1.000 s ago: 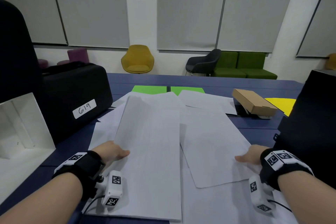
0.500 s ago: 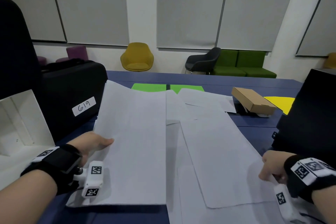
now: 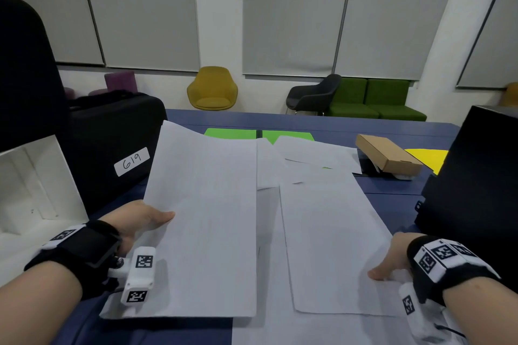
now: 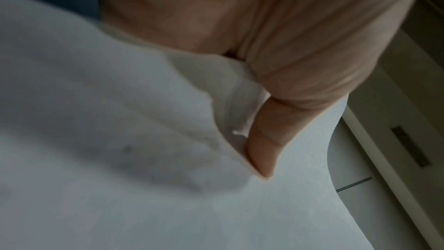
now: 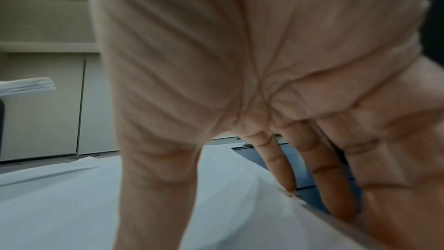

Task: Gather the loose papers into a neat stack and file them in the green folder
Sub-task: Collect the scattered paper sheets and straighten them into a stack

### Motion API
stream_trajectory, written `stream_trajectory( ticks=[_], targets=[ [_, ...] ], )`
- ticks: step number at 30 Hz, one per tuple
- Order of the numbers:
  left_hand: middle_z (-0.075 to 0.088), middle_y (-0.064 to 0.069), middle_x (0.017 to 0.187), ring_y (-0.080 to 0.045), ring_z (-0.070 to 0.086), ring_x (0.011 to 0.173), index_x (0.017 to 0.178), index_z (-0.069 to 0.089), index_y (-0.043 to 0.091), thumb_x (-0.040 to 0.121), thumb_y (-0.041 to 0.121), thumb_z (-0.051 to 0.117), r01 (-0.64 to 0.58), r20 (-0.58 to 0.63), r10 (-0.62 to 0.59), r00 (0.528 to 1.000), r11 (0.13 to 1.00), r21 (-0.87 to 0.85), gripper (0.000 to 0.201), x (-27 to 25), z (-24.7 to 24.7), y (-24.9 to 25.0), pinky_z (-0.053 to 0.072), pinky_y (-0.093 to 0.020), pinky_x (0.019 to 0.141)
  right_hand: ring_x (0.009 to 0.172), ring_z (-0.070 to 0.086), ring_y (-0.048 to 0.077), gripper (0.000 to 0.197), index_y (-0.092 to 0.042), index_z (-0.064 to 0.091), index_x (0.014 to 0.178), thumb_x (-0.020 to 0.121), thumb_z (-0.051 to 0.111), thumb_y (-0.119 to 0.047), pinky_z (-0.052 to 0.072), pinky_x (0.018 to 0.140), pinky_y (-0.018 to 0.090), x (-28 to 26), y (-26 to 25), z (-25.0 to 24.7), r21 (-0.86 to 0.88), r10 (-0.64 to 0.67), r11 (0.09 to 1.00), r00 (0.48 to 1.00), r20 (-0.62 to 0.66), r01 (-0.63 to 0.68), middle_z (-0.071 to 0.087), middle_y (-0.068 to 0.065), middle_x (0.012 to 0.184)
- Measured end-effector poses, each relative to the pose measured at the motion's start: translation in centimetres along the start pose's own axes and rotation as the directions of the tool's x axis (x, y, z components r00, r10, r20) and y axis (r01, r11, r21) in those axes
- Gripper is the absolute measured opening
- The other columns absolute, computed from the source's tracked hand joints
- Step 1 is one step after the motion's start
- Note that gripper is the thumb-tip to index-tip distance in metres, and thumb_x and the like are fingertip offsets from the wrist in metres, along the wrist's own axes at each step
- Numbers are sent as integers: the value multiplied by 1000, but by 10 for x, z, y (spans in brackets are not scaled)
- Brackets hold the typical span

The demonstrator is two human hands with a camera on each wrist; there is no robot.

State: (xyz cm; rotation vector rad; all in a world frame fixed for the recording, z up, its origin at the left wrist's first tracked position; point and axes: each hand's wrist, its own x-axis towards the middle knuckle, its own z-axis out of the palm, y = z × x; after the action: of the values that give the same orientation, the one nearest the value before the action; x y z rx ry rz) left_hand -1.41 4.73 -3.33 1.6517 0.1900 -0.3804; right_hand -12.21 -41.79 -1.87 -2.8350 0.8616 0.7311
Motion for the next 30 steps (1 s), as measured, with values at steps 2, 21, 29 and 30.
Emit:
stream_trajectory(
  ticks=[2,21,29,30],
  targets=[
    [68,-23,115,-40,60,114,118,64,-3,87,-5,59,-4,-6,4,1000,1000,-1,32,-1,4,0,37,-53,110,95,62,15,89,-12,56,126,57,81,-61,51,82,23,-4,-1,1,-15,3,1000,1000,0,-3,65,-1,117],
    [68,-22,111,-37,62,106,115,64,-6,89,-6,59,3,-69,1,998,998,57,27,-9,5,14,40,-51,108,83,62,17,67,-9,55,103,69,74,-63,47,63,23,0,-17,11,164,-31,985,990,-137,54,63,2,96],
    [71,-14,113,-34,64,112,119,65,0,68,16,80,12,-99,10,995,974,224,55,13,-8,-2,43,-50,107,118,56,25,97,0,43,132,62,83,-54,47,86,27,0,-32,9,185,54,982,991,-120,-32,54,11,131],
    [70,-15,112,-33,64,110,117,64,-3,70,13,80,14,-112,12,994,973,231,52,7,-3,1,44,-50,105,123,52,27,106,0,33,135,60,83,-56,47,91,30,1,-32,12,192,74,980,987,-145,-46,48,14,136]
  ],
)
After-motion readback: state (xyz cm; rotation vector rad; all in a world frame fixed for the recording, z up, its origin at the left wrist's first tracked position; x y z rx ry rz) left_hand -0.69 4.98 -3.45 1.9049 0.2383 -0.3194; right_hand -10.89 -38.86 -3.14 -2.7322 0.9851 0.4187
